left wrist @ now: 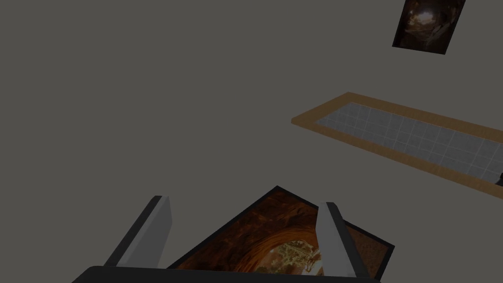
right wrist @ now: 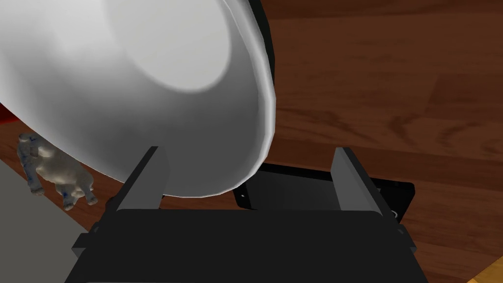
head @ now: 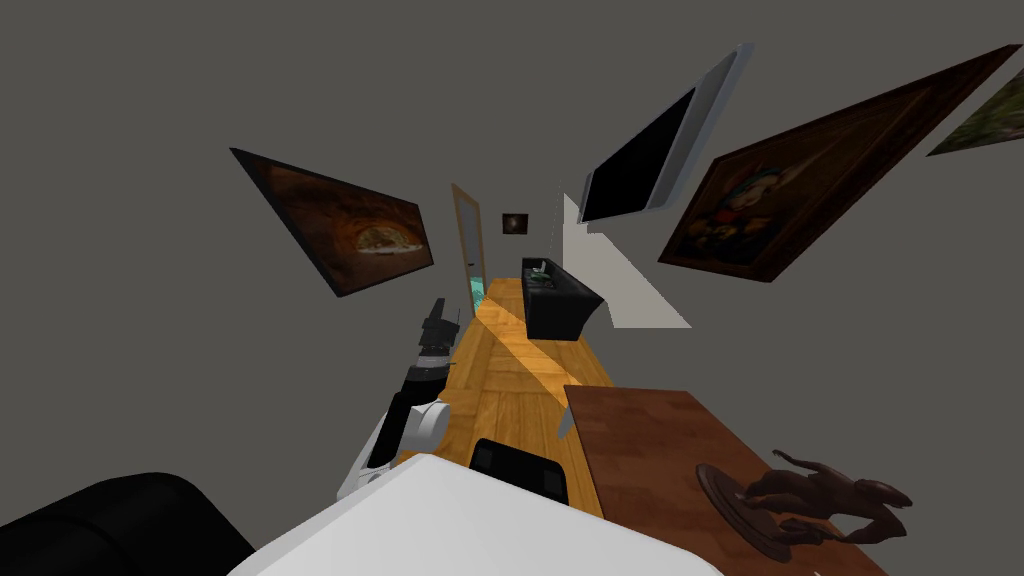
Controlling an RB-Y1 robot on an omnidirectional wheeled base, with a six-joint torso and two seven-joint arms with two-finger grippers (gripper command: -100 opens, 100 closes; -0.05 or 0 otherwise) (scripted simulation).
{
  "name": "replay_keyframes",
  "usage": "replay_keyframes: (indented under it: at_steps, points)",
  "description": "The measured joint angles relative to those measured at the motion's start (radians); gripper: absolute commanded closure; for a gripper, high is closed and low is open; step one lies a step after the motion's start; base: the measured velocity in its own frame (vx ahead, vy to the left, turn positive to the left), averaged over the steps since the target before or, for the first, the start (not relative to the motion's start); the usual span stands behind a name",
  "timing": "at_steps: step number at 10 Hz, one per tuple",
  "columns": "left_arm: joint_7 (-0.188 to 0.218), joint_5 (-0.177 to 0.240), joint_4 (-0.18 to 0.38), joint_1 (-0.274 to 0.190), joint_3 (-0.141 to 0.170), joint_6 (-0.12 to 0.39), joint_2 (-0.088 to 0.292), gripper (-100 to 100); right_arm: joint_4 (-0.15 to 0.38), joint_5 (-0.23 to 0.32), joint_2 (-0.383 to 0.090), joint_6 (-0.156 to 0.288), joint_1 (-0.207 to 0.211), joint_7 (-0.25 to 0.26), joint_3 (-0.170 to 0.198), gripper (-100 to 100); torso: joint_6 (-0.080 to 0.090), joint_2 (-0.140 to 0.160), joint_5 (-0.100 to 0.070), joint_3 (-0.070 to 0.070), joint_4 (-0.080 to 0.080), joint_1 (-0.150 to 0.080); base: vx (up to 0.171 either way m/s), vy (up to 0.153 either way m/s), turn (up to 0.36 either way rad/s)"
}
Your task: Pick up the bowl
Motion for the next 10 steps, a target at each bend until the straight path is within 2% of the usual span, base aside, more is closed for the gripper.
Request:
replay_keyframes:
  at_steps: [1,2,3,4,6,8,9,10]
  points:
    - [0.0,0.0,0.0,0.0,0.0,0.0,0.0,0,0.013,0.018,0.008,-0.008,-0.003,0.012,-0.027,-100,0.0,0.0,0.0,0.0,0.0,0.0,0.0,0.0,0.0]
    - [0.0,0.0,0.0,0.0,0.0,0.0,0.0,0,0.004,0.027,0.006,-0.006,0.002,0.007,-0.045,-100,0.0,0.0,0.0,0.0,0.0,0.001,0.0,0.0,0.0]
    - [0.0,0.0,0.0,0.0,0.0,0.0,0.0,0,0.024,0.027,0.011,-0.013,-0.008,0.02,-0.074,-100,0.0,0.0,0.0,0.0,0.0,0.001,0.005,-0.015,0.098]
    - [0.0,0.0,0.0,0.0,0.0,0.0,0.0,0,0.065,0.047,0.037,-0.039,-0.014,0.056,-0.128,-100,0.0,0.0,0.0,0.0,0.0,0.0,0.006,-0.019,0.054]
    - [0.0,0.0,0.0,0.0,0.0,0.0,0.0,0,0.046,0.099,0.047,-0.038,0.003,0.039,-0.179,-100,0.0,0.0,0.0,0.0,0.0,0.0,0.006,-0.013,0.045]
    - [0.0,0.0,0.0,0.0,0.0,0.0,0.0,0,0.039,0.162,0.075,-0.043,0.023,0.02,-0.229,-100,0.0,0.0,0.0,0.0,0.0,0.0,0.005,-0.013,0.025]
    - [0.0,0.0,0.0,0.0,0.0,0.0,0.0,0,0.074,0.178,0.083,-0.056,0.006,0.047,-0.278,-100,0.0,0.0,0.0,0.0,0.0,0.0,0.004,-0.015,0.101]
    - [0.0,0.0,0.0,0.0,0.0,0.0,0.0,0,0.058,0.21,0.103,-0.06,0.029,0.039,-0.304,-100,0.0,0.0,0.0,0.0,0.0,0.0,0.004,-0.017,0.046]
